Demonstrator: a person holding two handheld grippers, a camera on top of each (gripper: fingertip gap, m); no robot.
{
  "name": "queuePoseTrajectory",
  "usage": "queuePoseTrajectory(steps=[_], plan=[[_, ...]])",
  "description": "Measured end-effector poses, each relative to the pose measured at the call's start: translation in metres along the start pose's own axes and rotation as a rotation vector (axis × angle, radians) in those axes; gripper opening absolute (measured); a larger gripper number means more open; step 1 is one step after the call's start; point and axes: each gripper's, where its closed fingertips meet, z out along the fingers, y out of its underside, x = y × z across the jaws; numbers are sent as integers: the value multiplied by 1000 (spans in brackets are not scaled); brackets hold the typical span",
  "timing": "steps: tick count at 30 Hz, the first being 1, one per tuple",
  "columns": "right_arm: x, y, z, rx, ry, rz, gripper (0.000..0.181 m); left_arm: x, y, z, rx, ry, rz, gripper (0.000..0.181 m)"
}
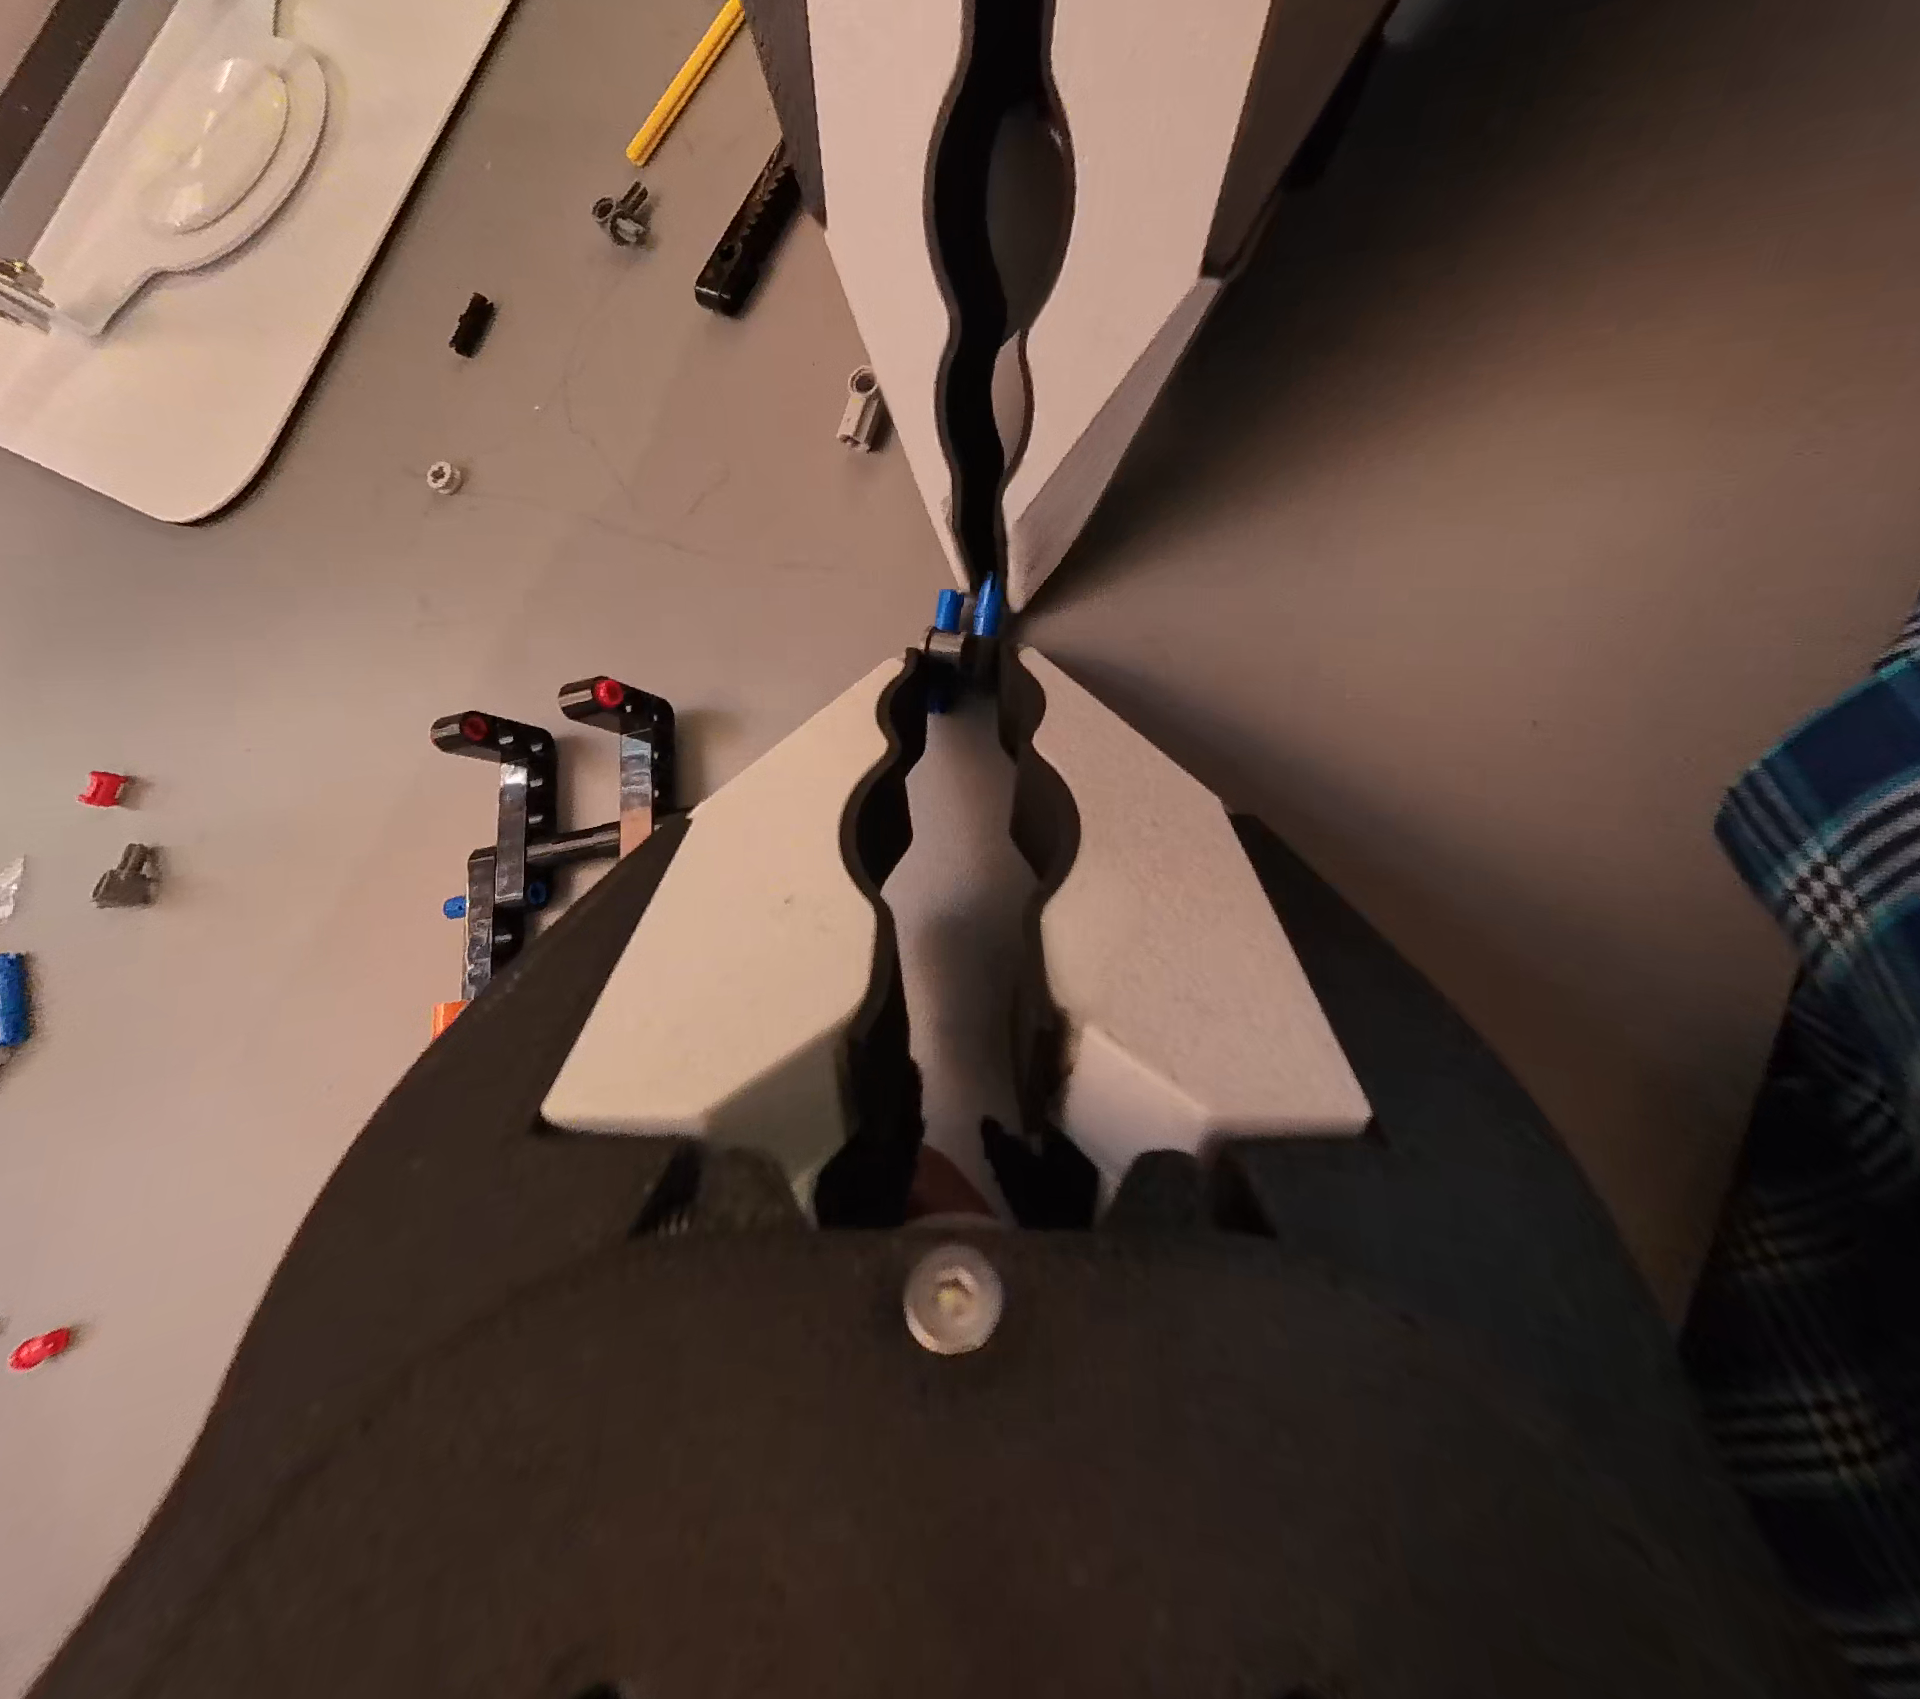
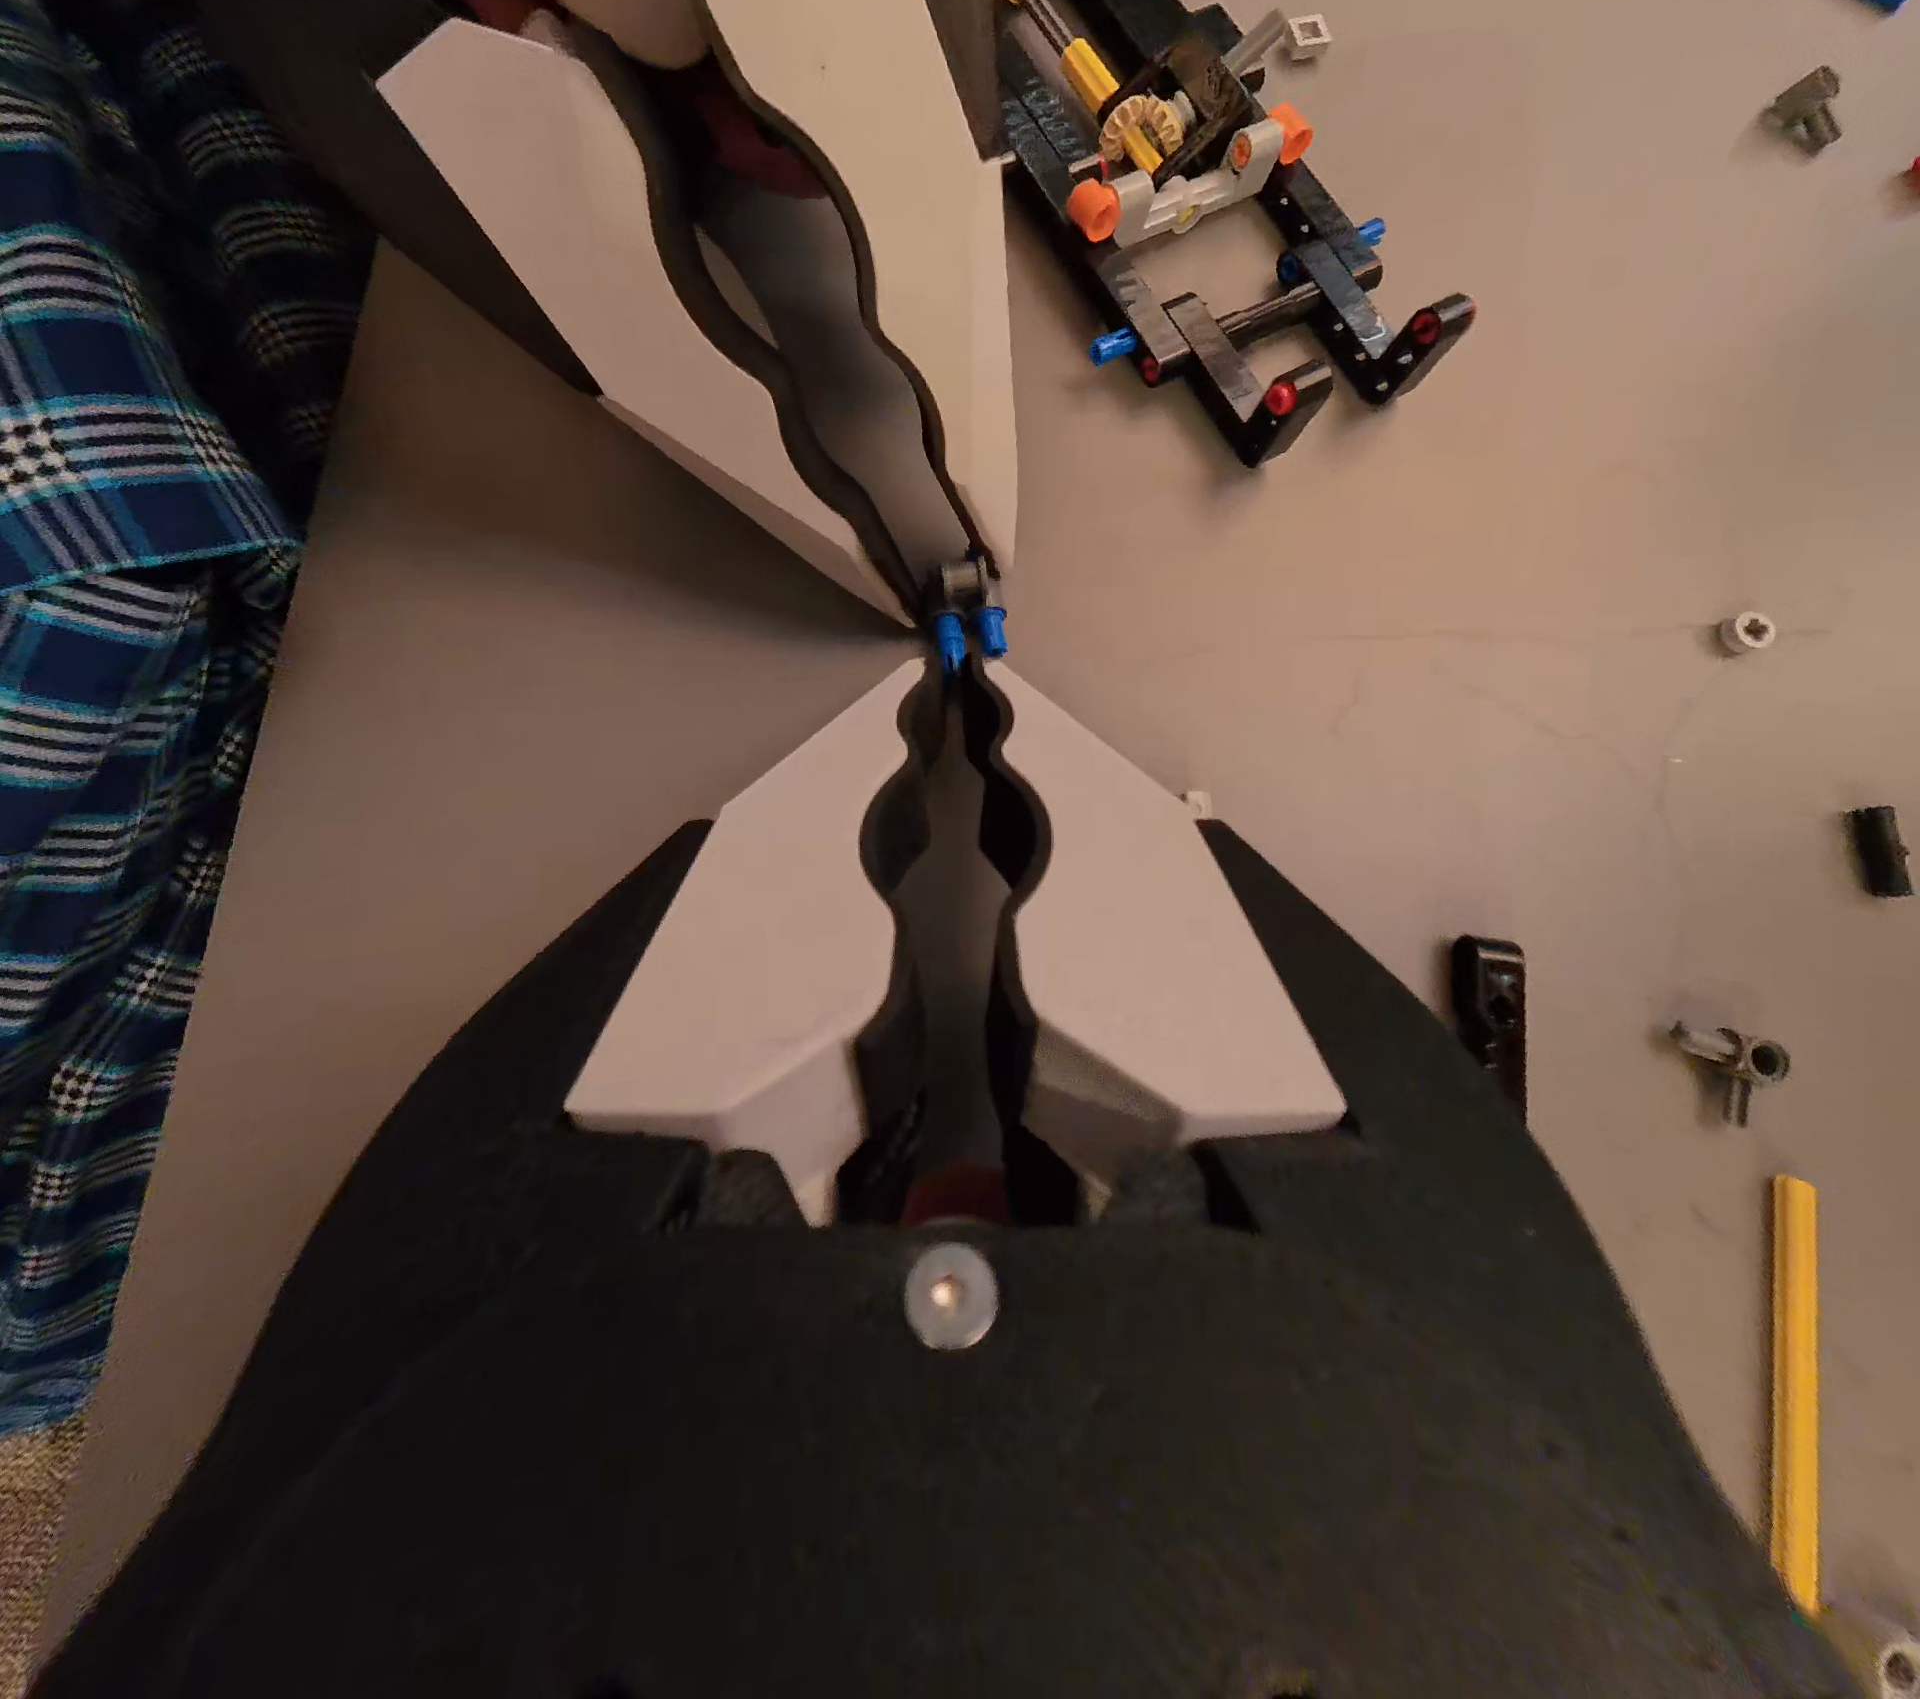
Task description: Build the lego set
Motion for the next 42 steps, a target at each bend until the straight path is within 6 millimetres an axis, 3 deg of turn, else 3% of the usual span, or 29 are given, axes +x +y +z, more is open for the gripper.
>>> queuePoseTrajectory(steps=[14, 42], plan=[[-1, -2, 3, -8, -33, 80, 0, -2, 1, 0, -1, -9, 6, 12], [-2, 2, -4, 29, 39, 42, 0, 1, 0, 1, 11, 12, 24, 12]])
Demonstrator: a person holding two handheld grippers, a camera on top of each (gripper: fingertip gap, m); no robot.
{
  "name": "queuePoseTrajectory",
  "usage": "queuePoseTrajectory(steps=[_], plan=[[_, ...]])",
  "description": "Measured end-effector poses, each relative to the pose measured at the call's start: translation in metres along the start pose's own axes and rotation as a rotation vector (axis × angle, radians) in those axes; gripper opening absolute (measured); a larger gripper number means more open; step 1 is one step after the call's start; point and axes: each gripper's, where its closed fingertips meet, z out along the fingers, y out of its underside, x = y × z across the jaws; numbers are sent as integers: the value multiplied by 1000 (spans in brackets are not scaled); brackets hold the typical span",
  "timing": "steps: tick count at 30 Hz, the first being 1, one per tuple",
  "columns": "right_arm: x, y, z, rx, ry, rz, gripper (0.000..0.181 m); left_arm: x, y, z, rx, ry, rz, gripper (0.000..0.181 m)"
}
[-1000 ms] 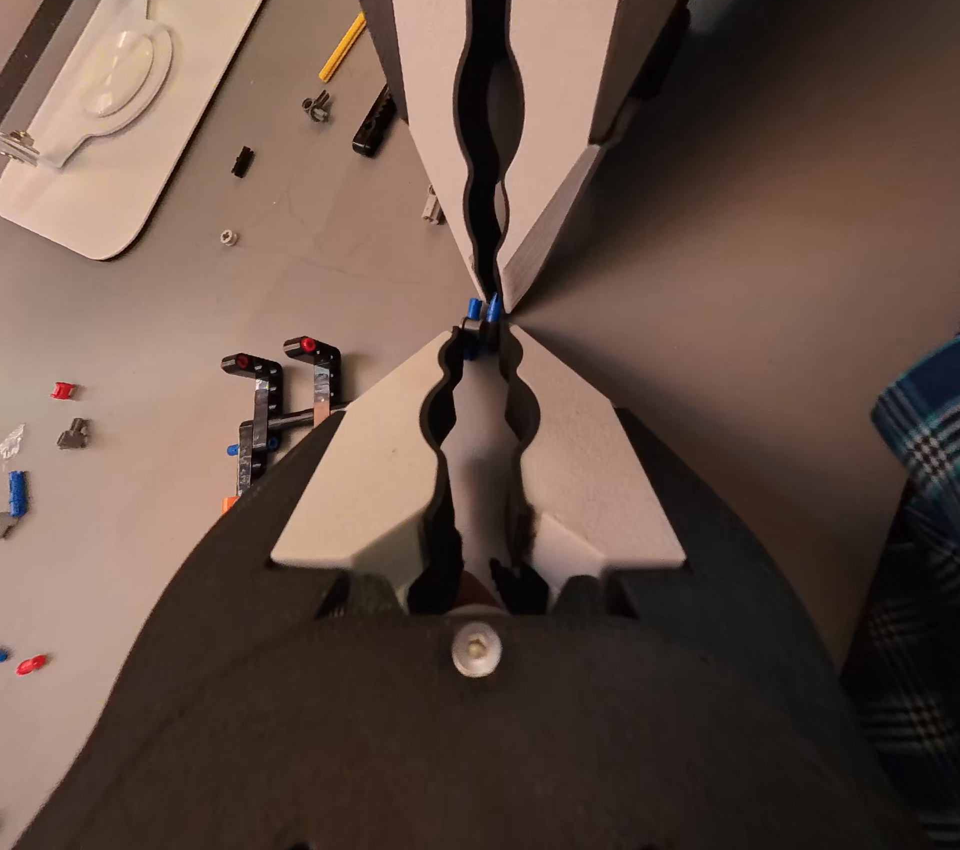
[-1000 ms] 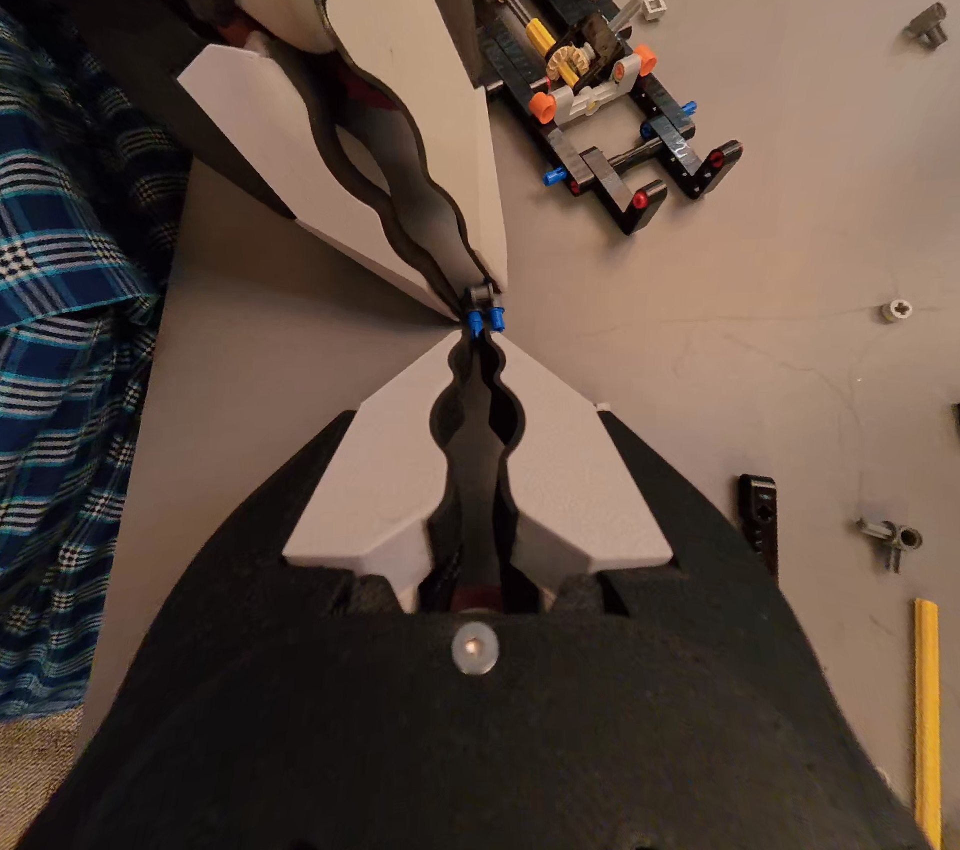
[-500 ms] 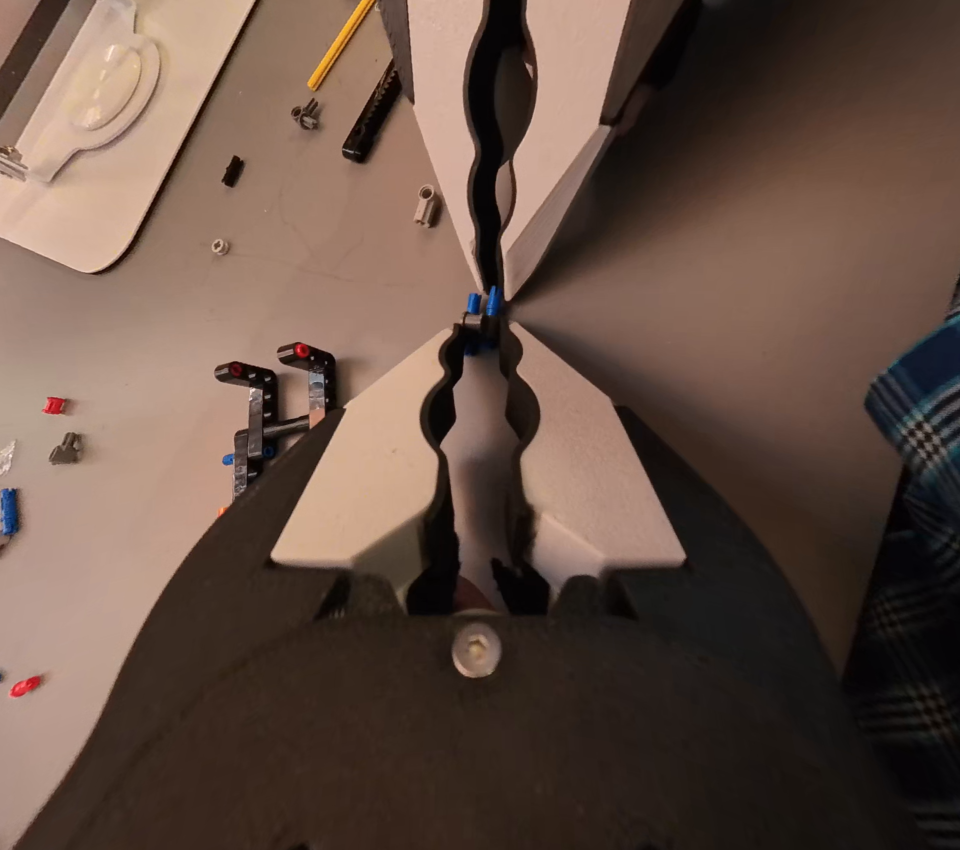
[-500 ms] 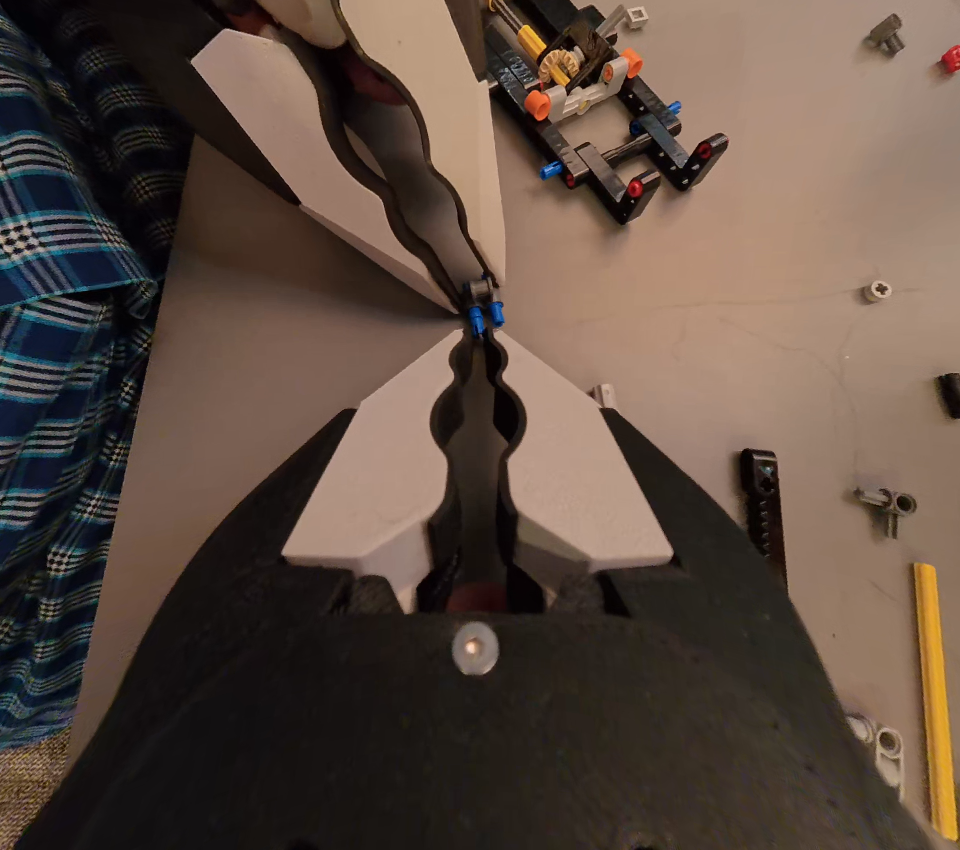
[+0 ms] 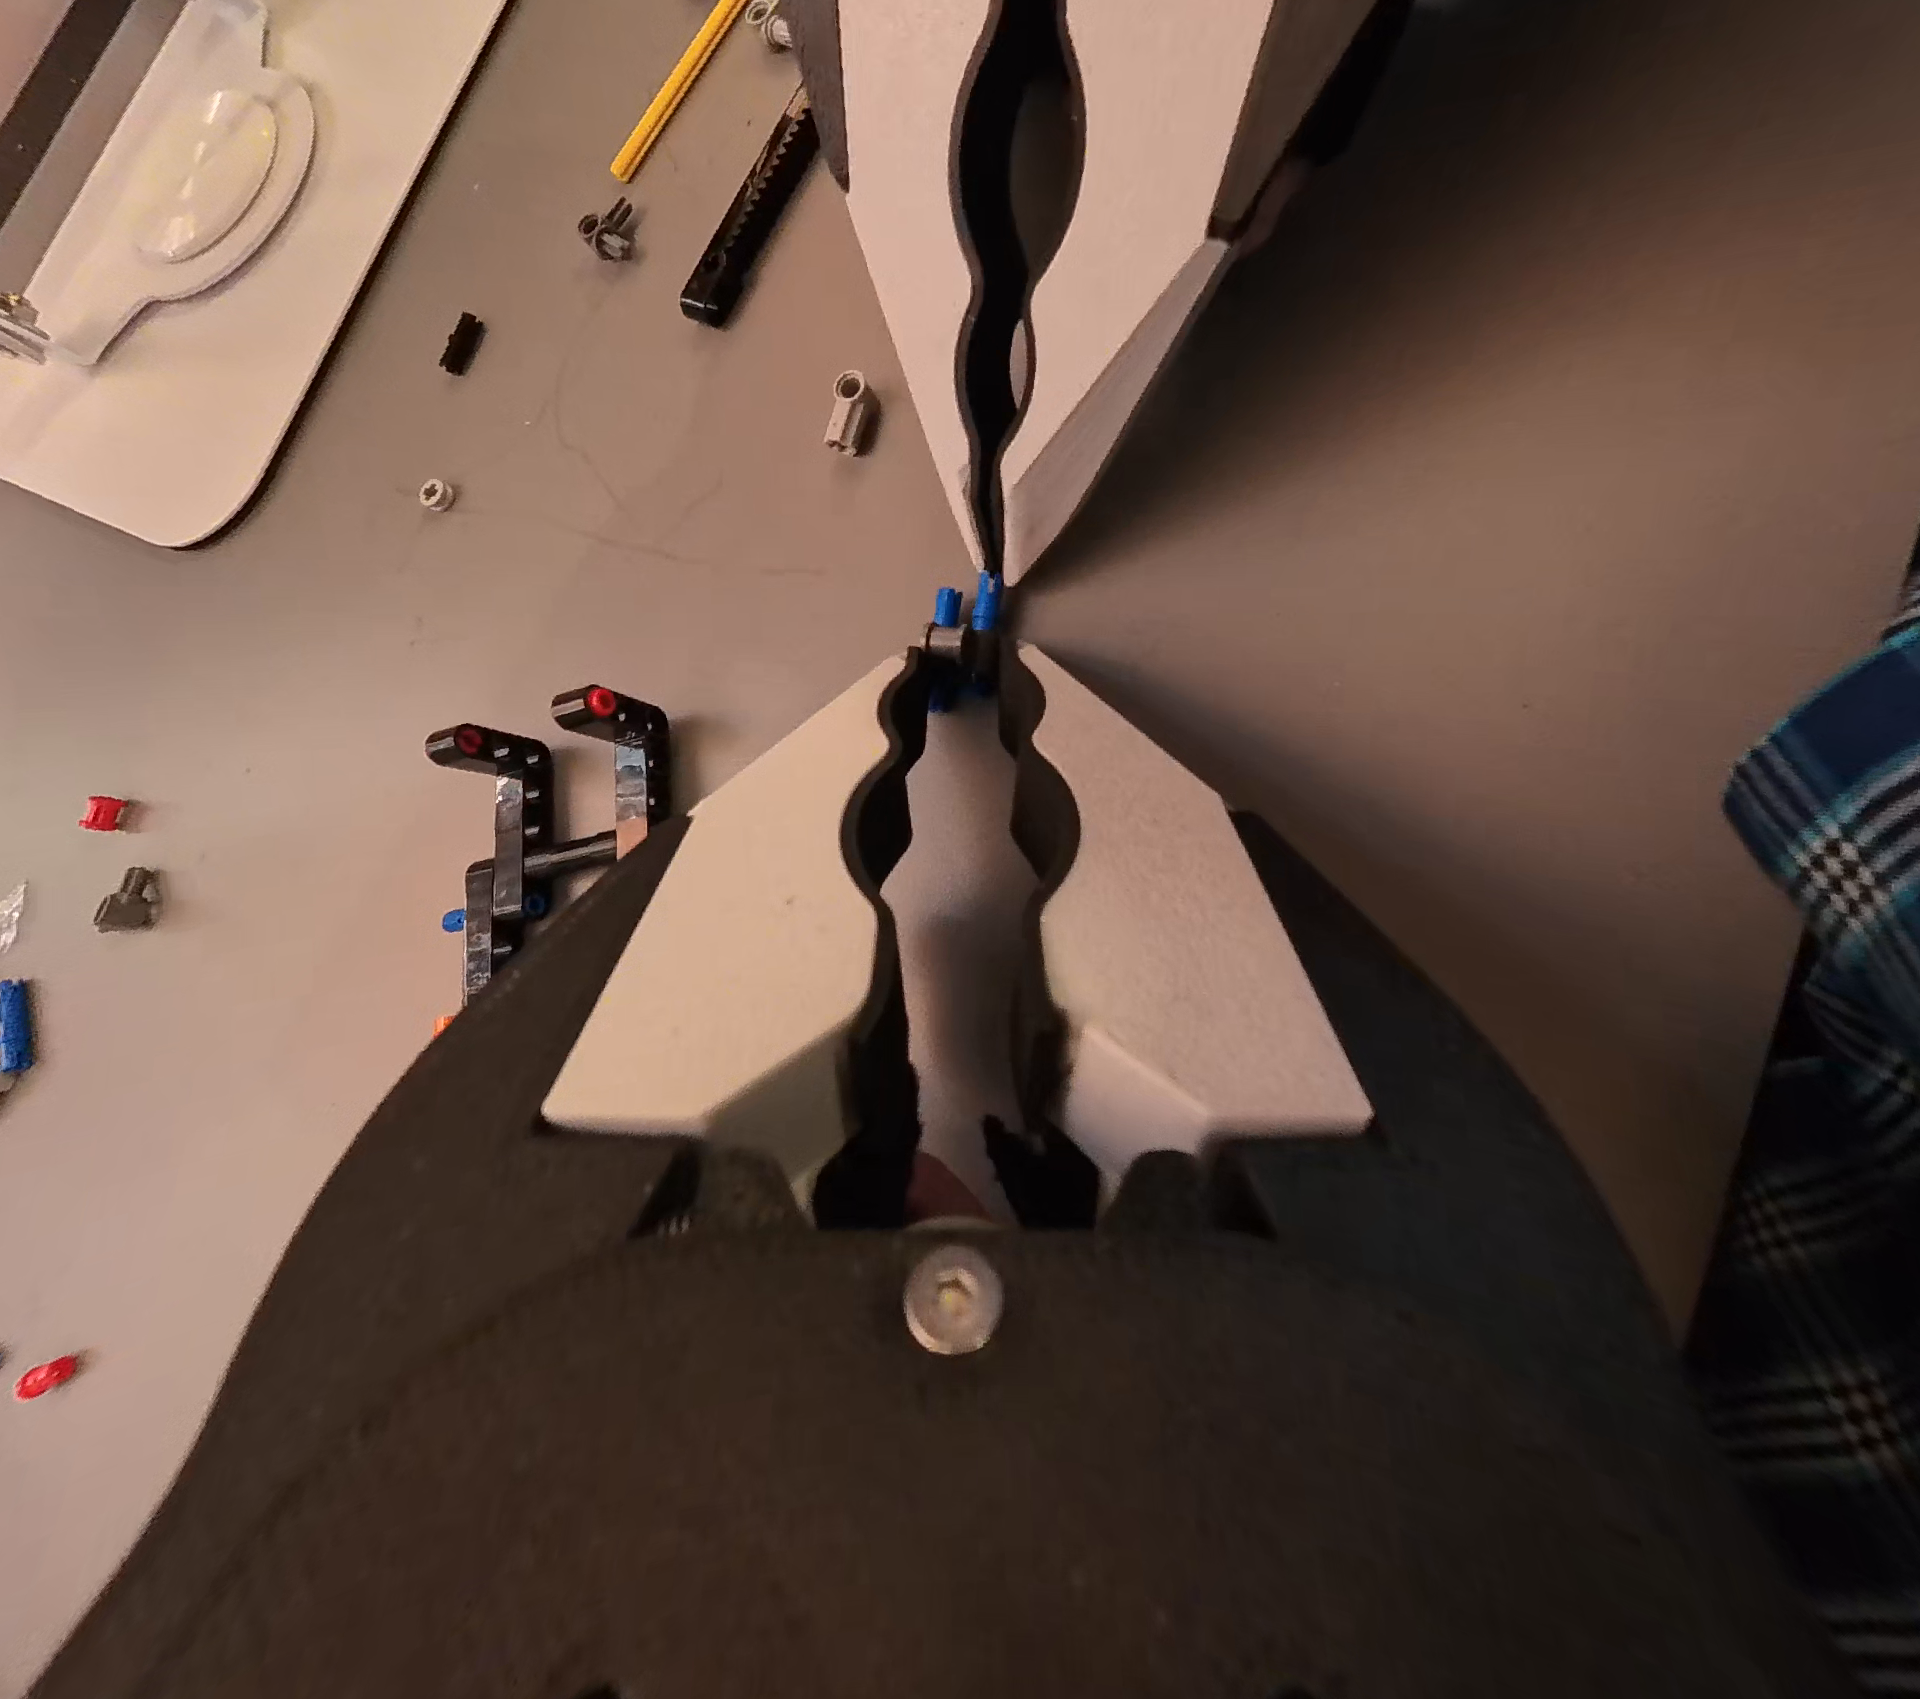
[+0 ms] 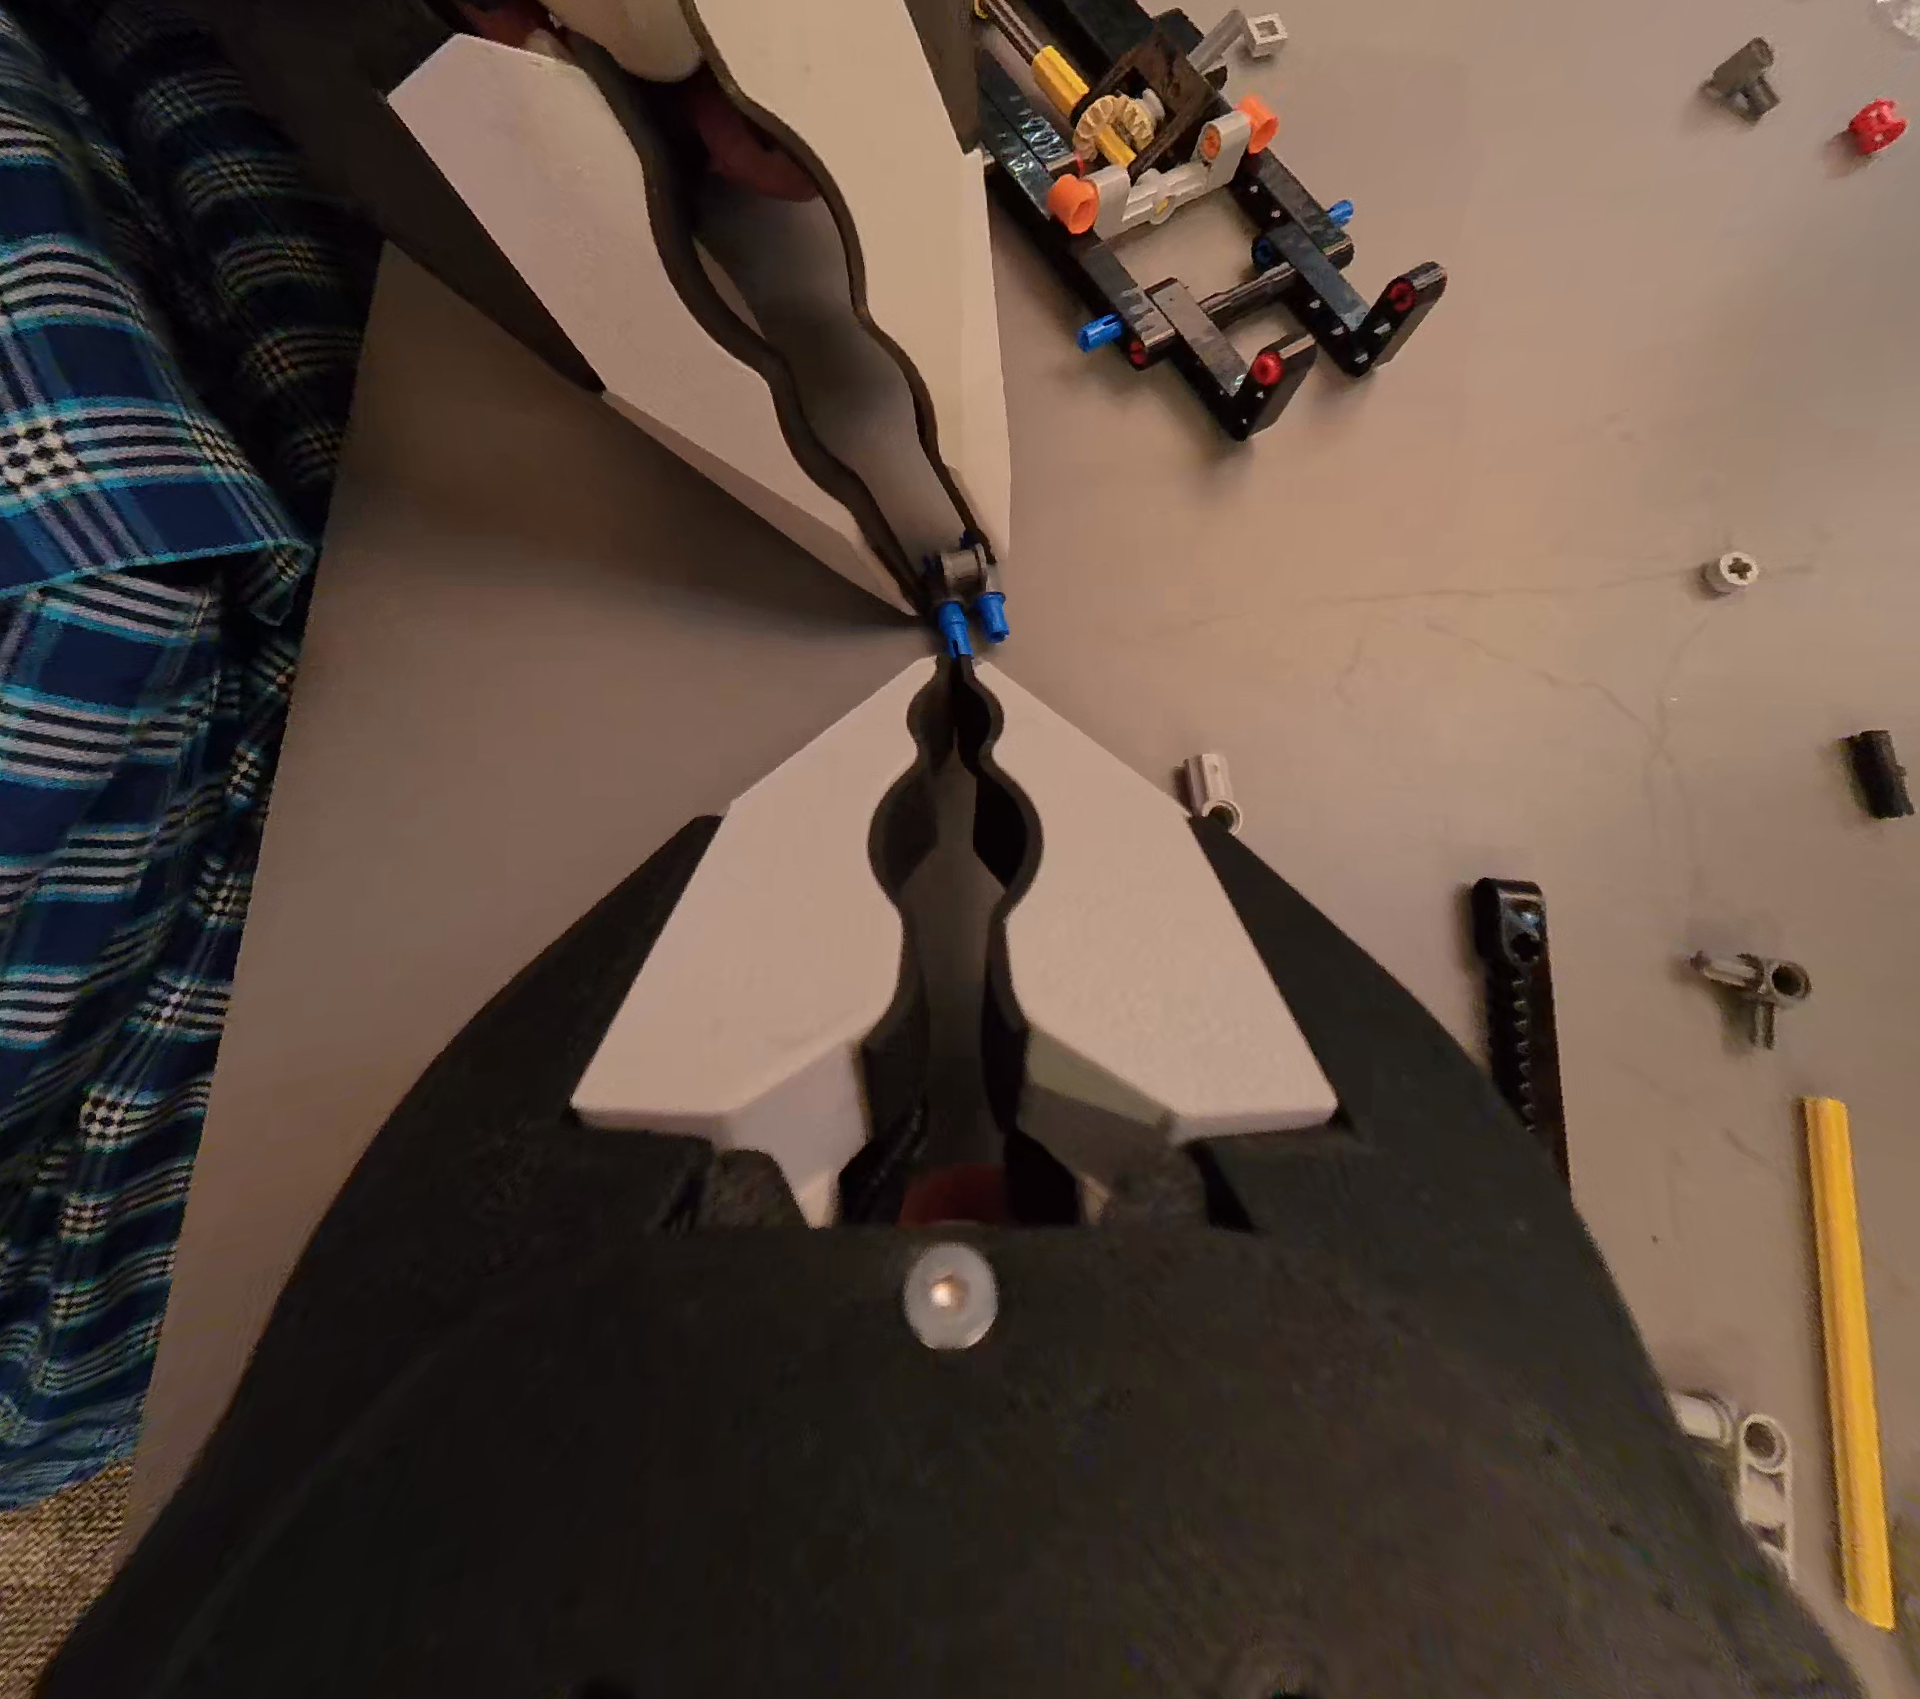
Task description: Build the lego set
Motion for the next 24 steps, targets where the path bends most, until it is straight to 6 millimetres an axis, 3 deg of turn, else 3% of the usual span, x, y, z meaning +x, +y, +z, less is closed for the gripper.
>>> queuePoseTrajectory(steps=[15, 24], plan=[[-1, -3, 4, -7, -19, 3, 0, 0, 0, -1, -3, -11, 12, 12], [-3, 4, -9, 14, 20, 53, 3, 3, -3, 0, 15, -8, 34, 13]])
